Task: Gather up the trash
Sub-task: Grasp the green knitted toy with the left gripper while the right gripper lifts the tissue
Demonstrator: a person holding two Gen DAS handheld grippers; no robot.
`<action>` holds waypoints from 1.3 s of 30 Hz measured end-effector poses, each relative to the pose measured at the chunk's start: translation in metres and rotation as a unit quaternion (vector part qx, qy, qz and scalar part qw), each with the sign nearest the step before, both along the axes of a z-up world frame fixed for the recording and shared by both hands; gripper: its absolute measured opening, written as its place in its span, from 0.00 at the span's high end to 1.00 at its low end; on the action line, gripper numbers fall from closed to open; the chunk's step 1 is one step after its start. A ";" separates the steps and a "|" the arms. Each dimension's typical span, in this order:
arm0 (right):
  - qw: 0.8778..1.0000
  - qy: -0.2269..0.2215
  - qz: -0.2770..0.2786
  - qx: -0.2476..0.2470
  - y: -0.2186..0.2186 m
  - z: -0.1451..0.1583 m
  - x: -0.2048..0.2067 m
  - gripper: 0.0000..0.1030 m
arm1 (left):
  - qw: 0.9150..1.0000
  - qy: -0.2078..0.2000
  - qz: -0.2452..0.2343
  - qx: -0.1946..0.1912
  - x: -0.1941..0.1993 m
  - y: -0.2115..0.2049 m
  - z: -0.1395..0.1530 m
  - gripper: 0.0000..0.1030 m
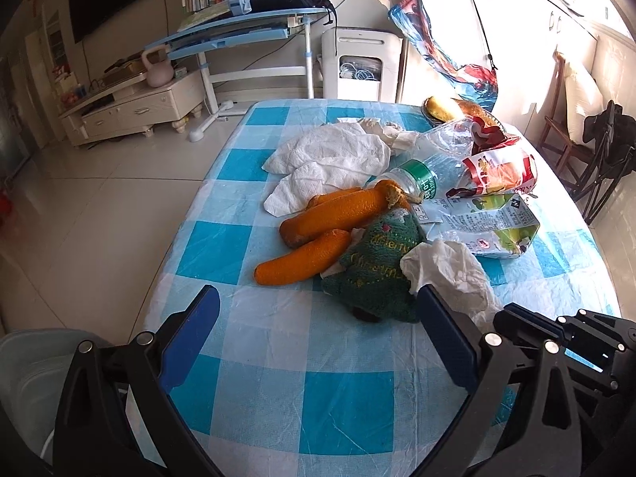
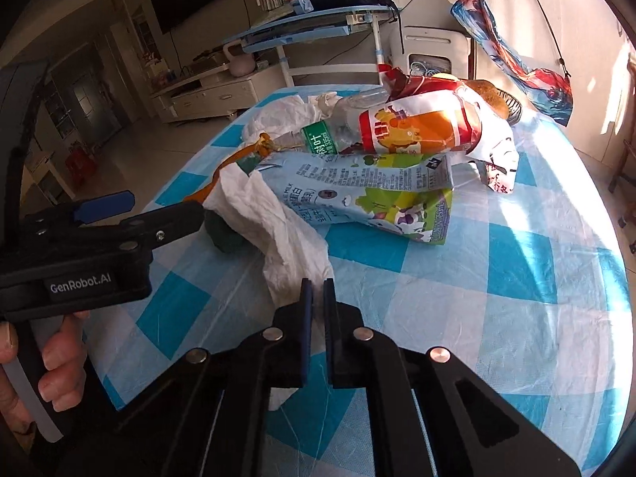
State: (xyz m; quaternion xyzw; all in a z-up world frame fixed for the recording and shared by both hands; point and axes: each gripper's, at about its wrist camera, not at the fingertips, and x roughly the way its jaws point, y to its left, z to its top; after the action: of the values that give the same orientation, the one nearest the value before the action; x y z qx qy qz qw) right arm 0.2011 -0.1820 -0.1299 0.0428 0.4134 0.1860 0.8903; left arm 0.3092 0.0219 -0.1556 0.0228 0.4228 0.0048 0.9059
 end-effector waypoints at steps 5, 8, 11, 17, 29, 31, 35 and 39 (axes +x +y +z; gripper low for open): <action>0.998 0.003 -0.045 0.043 -0.036 0.002 -0.013 0.94 | 1.000 0.002 -0.005 0.028 0.014 -0.018 -0.007 0.07; 0.997 0.005 -0.049 0.055 -0.040 0.002 -0.019 0.94 | 0.999 0.001 -0.011 0.036 0.020 -0.025 -0.012 0.13; 0.997 0.000 -0.045 0.061 -0.036 0.008 -0.022 0.94 | 0.999 0.025 -0.030 0.021 0.025 -0.028 -0.020 0.55; 0.997 -0.020 -0.031 0.071 -0.029 0.023 -0.044 0.94 | 0.999 0.017 -0.027 -0.042 0.001 -0.009 -0.005 0.72; 0.997 -0.024 0.005 0.077 -0.004 0.038 -0.096 0.94 | 0.995 -0.014 -0.041 -0.090 -0.088 0.013 0.039 0.74; 0.997 -0.023 0.013 0.075 0.001 0.041 -0.106 0.94 | 0.995 -0.016 -0.042 -0.090 -0.103 0.016 0.043 0.73; 0.997 -0.019 0.029 0.067 0.009 0.045 -0.124 0.94 | 0.995 -0.021 -0.039 -0.095 -0.129 0.023 0.050 0.73; 0.997 -0.006 0.042 0.059 0.016 0.043 -0.145 0.94 | 0.994 -0.027 -0.037 -0.098 -0.150 0.031 0.056 0.73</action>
State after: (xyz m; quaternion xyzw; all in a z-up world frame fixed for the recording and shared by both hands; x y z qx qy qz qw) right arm 0.0565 -0.1657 -0.0872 0.0766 0.3975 0.2475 0.8803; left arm 0.1590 0.0529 -0.1000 -0.0505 0.3953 -0.0691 0.9145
